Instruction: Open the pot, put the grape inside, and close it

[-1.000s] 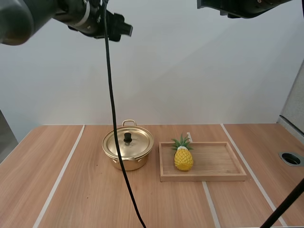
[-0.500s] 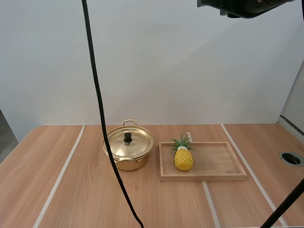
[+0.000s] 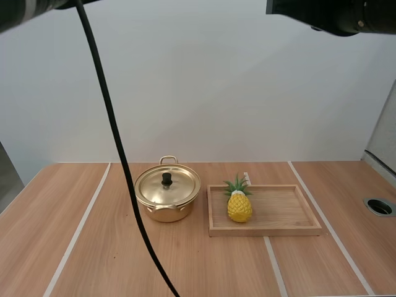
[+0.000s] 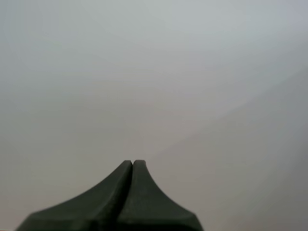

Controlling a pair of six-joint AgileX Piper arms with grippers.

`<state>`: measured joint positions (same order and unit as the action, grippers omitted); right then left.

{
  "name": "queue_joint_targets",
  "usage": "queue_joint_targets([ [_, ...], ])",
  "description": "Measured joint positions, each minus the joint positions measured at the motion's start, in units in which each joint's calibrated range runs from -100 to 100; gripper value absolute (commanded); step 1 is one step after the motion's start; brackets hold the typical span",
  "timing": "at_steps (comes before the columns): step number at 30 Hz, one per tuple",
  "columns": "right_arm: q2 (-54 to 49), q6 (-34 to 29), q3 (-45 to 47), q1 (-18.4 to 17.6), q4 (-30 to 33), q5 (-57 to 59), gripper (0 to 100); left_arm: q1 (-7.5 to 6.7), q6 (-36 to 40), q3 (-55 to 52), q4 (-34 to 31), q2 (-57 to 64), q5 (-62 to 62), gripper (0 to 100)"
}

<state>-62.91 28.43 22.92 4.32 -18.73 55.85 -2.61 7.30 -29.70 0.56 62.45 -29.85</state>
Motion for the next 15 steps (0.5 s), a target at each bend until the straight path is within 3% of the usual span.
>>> queue_joint_targets([
  [8,-8.17,0.0,9.21,0.0,-0.99,-0.58,0,0.0,0.4,-15.32,-0.56,12.8,10.96,0],
  [15,-15.34,0.4,13.38,-1.03,-1.86,0.93,0,0.0,0.4,-20.66,-0.56,21.04,12.81,0],
])
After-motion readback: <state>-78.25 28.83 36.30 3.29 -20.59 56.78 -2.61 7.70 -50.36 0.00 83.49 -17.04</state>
